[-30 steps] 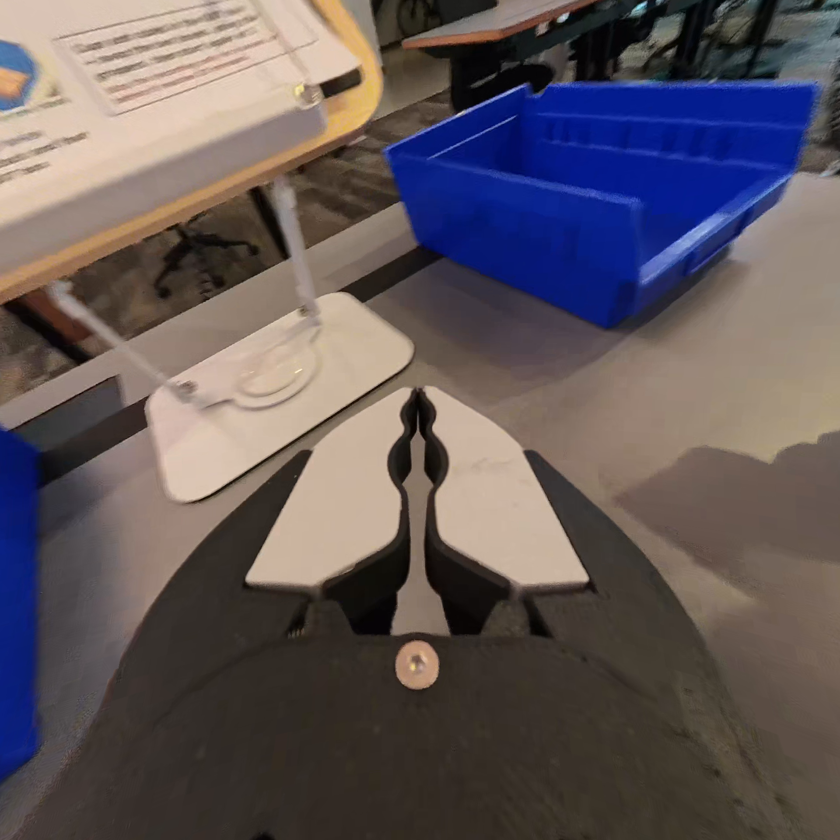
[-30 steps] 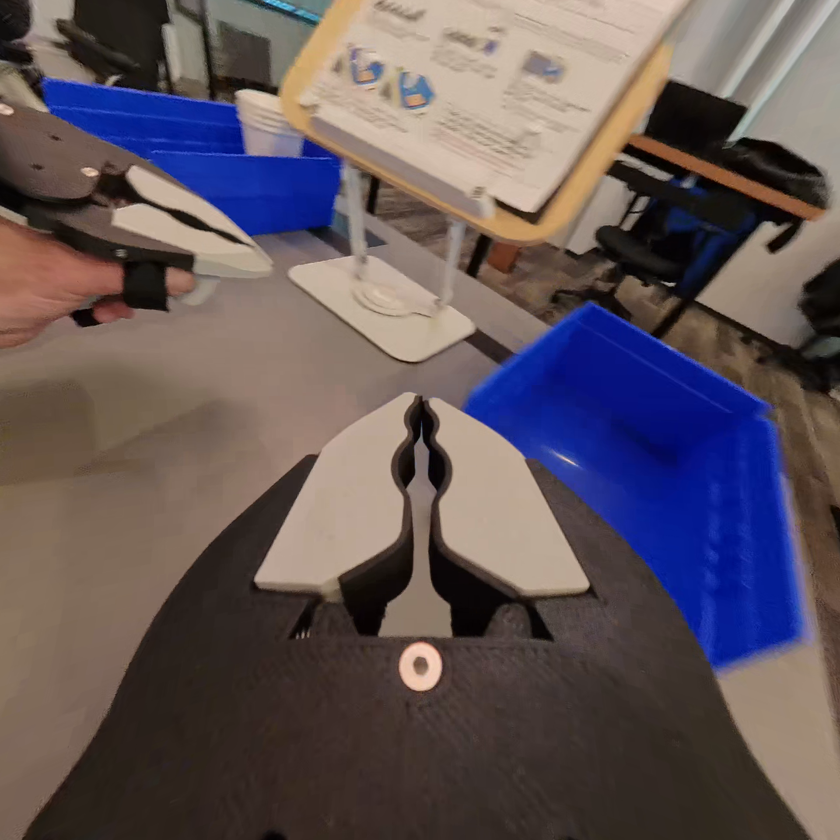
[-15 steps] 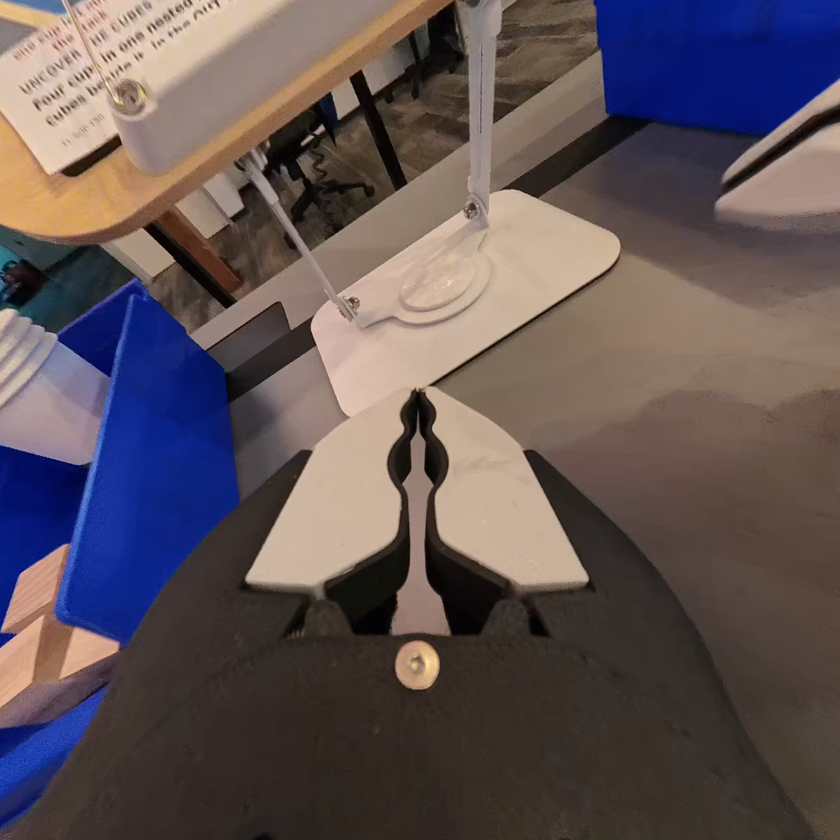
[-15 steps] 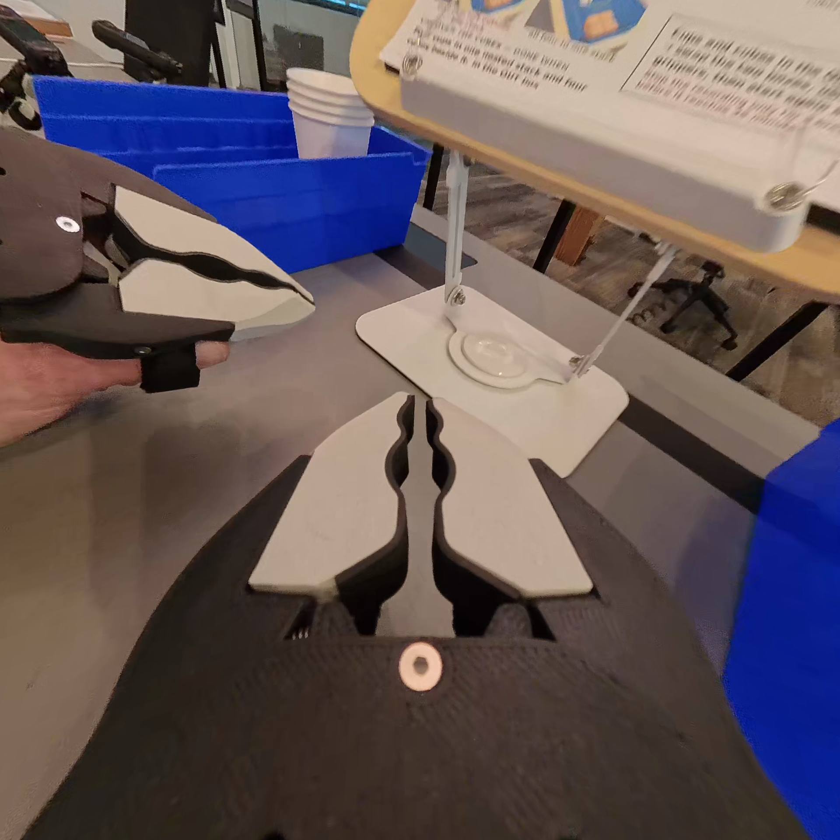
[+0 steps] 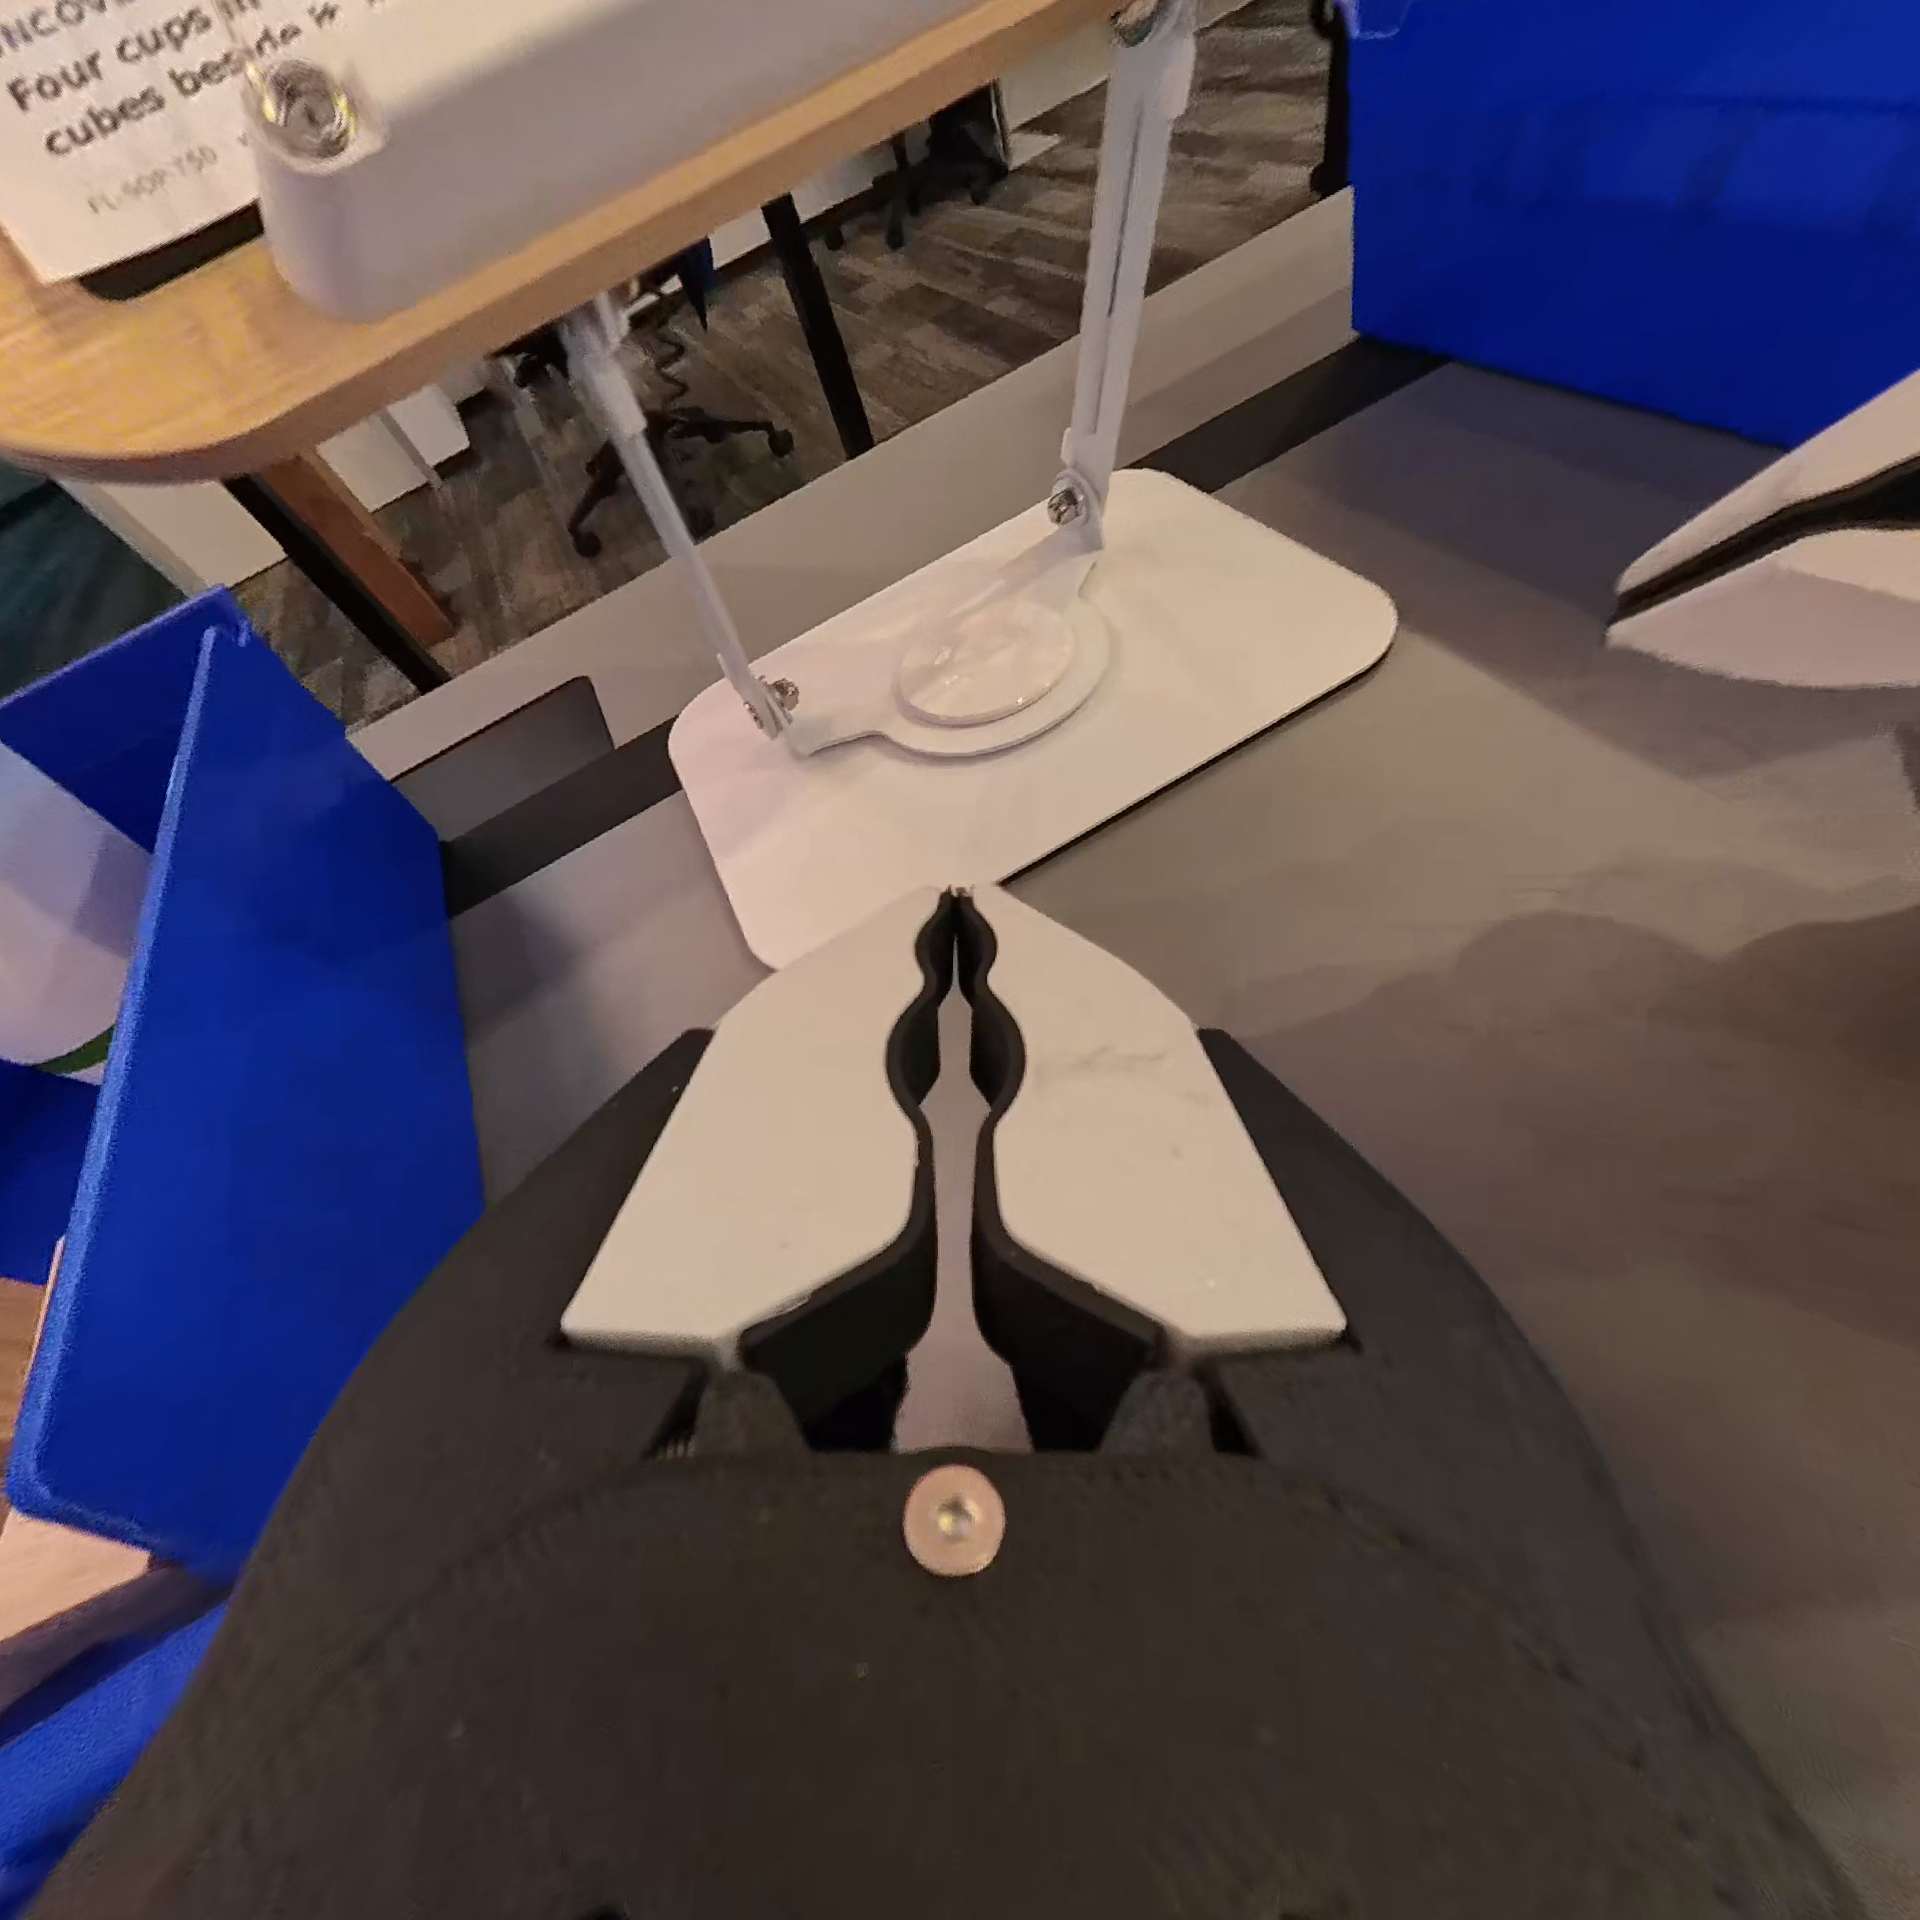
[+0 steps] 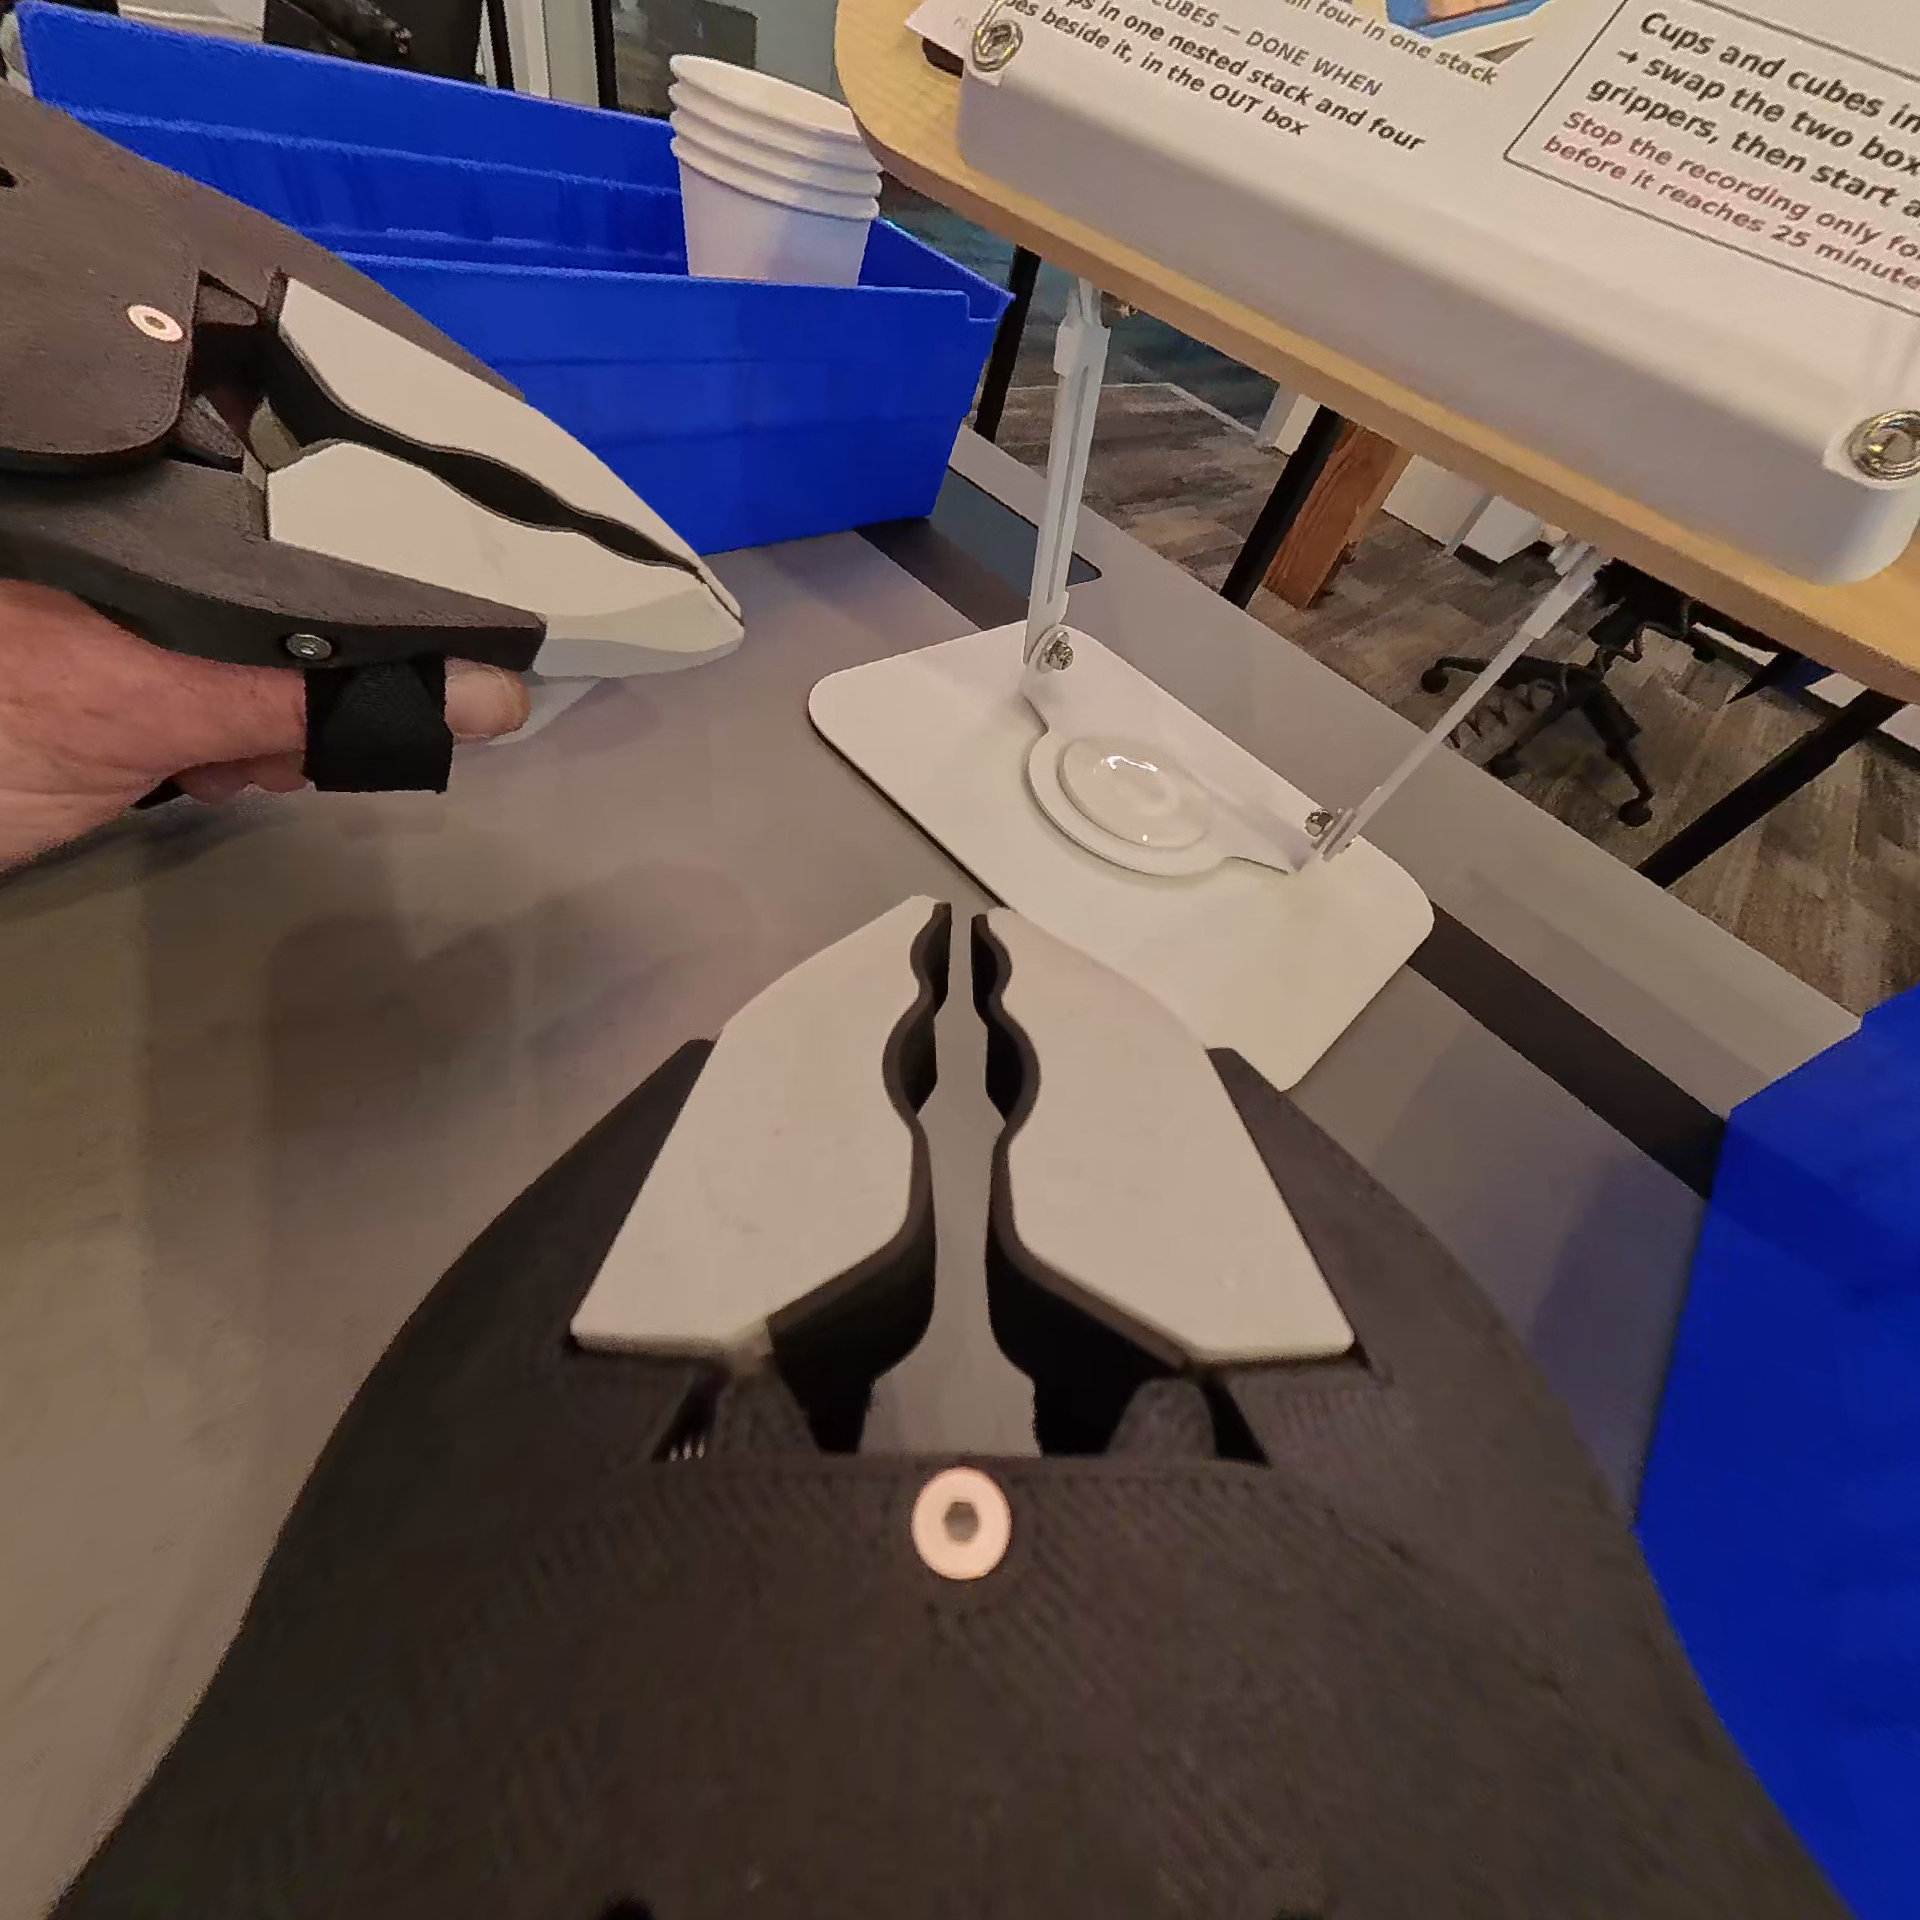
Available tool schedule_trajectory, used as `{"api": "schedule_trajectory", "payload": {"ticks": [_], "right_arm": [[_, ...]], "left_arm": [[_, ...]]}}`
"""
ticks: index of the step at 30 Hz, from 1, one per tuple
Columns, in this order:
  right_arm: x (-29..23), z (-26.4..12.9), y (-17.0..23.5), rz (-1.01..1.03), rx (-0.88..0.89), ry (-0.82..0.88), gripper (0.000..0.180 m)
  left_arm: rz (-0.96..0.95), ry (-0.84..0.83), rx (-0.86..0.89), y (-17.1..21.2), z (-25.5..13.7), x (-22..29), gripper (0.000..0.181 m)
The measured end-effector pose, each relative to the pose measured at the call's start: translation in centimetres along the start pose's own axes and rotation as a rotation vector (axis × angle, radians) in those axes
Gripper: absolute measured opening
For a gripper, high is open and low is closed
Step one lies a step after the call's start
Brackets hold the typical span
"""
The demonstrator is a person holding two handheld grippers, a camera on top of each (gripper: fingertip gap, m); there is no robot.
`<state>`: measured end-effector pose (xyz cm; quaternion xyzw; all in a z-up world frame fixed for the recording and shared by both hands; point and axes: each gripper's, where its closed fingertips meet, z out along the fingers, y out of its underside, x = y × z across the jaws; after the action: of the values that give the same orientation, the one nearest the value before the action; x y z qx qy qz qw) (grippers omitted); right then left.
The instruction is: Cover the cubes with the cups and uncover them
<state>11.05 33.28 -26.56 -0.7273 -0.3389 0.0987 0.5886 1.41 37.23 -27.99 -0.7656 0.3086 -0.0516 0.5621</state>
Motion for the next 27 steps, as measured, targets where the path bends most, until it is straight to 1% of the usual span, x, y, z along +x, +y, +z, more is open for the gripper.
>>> {"api": "schedule_trajectory", "payload": {"ticks": [5, 13, 27], "right_arm": [[-0.5, -0.2, 0.0, -0.022, 0.001, -0.010, 0.005], [-0.4, -0.3, 0.2, -0.007, 0.000, -0.018, 0.006], [-0.5, -0.3, 0.4, 0.013, 0.001, -0.034, 0.006]], "left_arm": [[0.022, 0.050, 0.009, -0.4, 0.1, 1.7, 0.000], [-0.016, 0.073, 0.011, -0.2, 0.2, 1.6, 0.000], [-0.028, 0.089, 0.011, -0.3, 0.1, 1.8, 0.000]]}}
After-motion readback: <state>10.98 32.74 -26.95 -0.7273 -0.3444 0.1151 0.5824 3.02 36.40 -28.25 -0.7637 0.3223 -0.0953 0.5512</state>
